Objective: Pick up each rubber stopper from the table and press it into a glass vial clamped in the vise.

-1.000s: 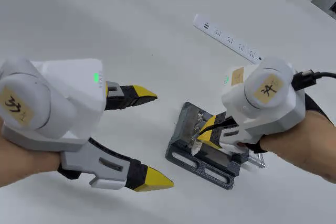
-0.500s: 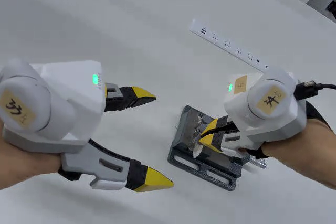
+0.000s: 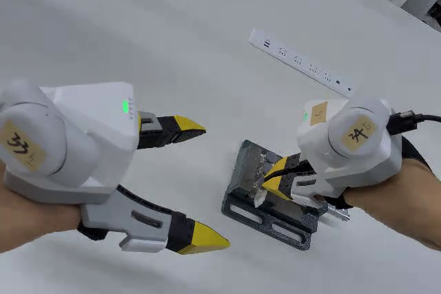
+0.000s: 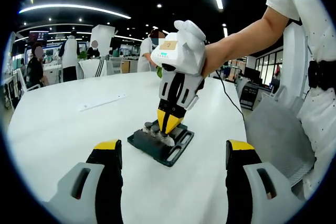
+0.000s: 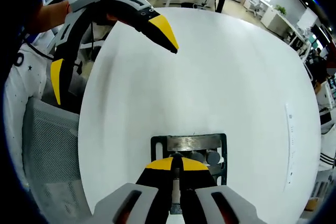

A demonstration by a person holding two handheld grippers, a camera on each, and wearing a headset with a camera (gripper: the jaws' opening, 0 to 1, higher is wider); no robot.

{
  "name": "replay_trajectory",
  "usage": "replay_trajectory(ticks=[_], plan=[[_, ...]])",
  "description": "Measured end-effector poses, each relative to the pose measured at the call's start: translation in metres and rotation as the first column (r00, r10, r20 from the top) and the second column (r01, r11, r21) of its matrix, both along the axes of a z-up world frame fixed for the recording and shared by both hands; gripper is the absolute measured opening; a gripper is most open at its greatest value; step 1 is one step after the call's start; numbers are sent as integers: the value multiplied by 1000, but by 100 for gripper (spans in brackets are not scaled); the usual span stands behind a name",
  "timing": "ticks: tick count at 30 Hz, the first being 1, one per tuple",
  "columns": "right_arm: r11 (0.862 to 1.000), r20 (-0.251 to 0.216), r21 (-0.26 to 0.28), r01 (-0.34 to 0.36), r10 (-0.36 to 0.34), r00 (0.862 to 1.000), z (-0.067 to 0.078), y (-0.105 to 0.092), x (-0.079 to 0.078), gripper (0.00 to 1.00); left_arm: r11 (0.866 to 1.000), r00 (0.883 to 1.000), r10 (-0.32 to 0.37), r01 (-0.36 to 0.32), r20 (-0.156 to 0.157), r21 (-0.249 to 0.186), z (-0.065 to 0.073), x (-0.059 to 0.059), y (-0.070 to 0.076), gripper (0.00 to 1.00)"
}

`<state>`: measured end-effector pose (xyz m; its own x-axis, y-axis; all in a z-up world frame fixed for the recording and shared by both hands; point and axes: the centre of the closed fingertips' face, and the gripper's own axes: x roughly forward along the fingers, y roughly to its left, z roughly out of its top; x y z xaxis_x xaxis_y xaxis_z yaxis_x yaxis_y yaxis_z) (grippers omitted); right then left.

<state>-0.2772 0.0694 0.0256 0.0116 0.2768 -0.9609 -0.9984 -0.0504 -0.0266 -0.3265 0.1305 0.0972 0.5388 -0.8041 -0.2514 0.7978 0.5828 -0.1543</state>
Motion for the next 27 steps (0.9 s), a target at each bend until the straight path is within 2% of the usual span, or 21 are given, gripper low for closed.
replay_trajectory(ticks=[5,12,27], plan=[[1000,2,-21,-15,15,1000,-1,0,0,0,1000,1000,5,-5,4,-4,2,1,1,80],[1000,-11,-13,-6,6,1000,-1,0,0,0,1000,1000,2,-2,10,-1,3,1,1,80],[999,-1,32,5,-5,1000,2,0,1,0,999,1000,17,-17,16,29,9,-4,10,80]])
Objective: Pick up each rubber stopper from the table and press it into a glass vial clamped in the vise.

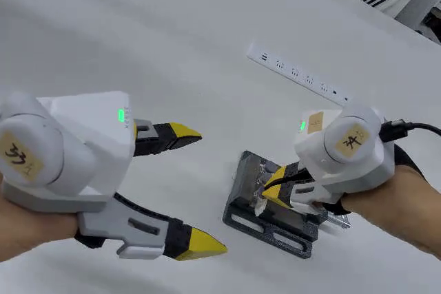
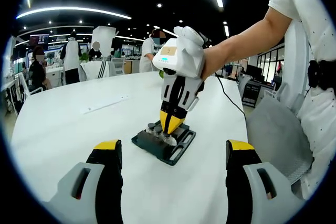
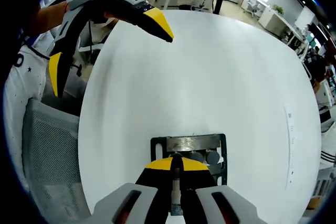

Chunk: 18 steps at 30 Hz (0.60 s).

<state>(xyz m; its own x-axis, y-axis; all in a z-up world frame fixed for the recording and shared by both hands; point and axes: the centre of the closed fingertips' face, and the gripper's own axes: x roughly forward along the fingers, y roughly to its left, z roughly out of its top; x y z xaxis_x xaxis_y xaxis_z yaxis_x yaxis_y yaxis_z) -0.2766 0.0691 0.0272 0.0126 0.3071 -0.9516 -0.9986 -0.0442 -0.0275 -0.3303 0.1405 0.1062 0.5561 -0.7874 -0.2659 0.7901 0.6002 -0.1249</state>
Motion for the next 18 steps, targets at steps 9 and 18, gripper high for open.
replay_trajectory(ticks=[9,18], plan=[[999,-8,25,38,-38,999,0,-2,1,0,1000,1000,3,-3,1,8,1,-3,0,80],[996,-6,45,77,-76,997,4,-6,3,5,1000,1000,9,-9,-3,23,0,-6,3,81]])
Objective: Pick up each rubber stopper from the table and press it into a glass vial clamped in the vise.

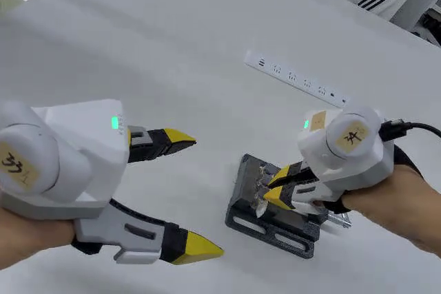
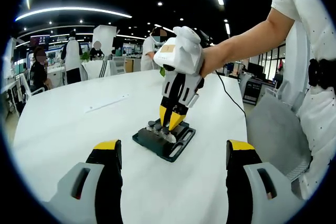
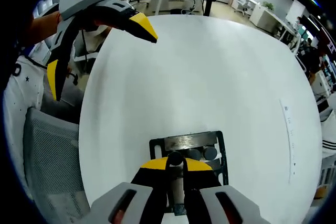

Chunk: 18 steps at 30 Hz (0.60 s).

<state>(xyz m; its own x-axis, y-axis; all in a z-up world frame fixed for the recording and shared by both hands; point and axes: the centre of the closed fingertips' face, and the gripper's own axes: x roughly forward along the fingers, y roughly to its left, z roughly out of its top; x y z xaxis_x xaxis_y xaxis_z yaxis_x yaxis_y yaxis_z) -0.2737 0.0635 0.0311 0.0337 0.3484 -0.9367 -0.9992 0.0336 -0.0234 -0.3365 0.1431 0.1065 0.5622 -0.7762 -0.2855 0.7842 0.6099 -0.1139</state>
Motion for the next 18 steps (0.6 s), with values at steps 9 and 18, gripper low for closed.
replay_trajectory(ticks=[9,18], plan=[[995,6,75,66,-67,998,14,-7,1,10,1000,1000,-2,2,-6,23,-3,-2,1,83],[986,28,132,101,-105,994,25,-19,-2,19,999,1000,-15,15,-5,38,-2,-4,-1,86]])
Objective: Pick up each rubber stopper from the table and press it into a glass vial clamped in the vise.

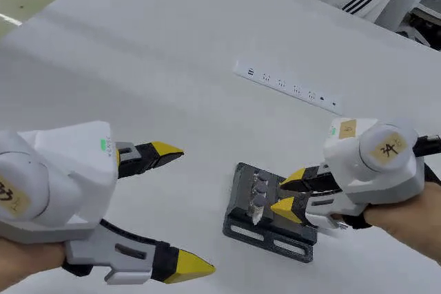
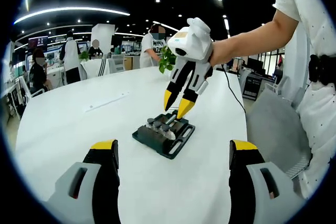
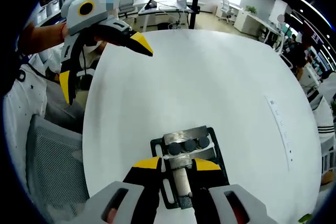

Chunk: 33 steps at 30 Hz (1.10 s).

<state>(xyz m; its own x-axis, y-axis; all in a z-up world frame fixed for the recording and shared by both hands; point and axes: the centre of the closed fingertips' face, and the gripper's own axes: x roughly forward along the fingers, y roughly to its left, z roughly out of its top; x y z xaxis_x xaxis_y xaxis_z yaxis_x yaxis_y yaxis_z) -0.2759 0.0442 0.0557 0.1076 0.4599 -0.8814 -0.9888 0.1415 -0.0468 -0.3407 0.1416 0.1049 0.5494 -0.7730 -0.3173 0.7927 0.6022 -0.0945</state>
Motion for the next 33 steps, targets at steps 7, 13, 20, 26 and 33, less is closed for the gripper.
replay_trajectory(ticks=[7,13,20,26,33], plan=[[997,10,47,60,-61,998,4,-14,-2,27,1000,1000,-9,9,5,16,-3,1,1,90],[987,5,113,118,-119,993,10,-27,-2,35,999,1000,-16,16,1,28,-4,1,1,92],[970,-9,180,166,-167,986,12,-39,-5,42,999,1000,-29,29,-3,25,-6,2,0,96],[951,-14,234,202,-204,979,14,-50,-11,48,998,999,-46,47,-11,39,-10,2,-1,99],[931,-20,283,229,-233,972,11,-67,-19,57,996,998,-65,67,-23,59,-16,1,-5,99]])
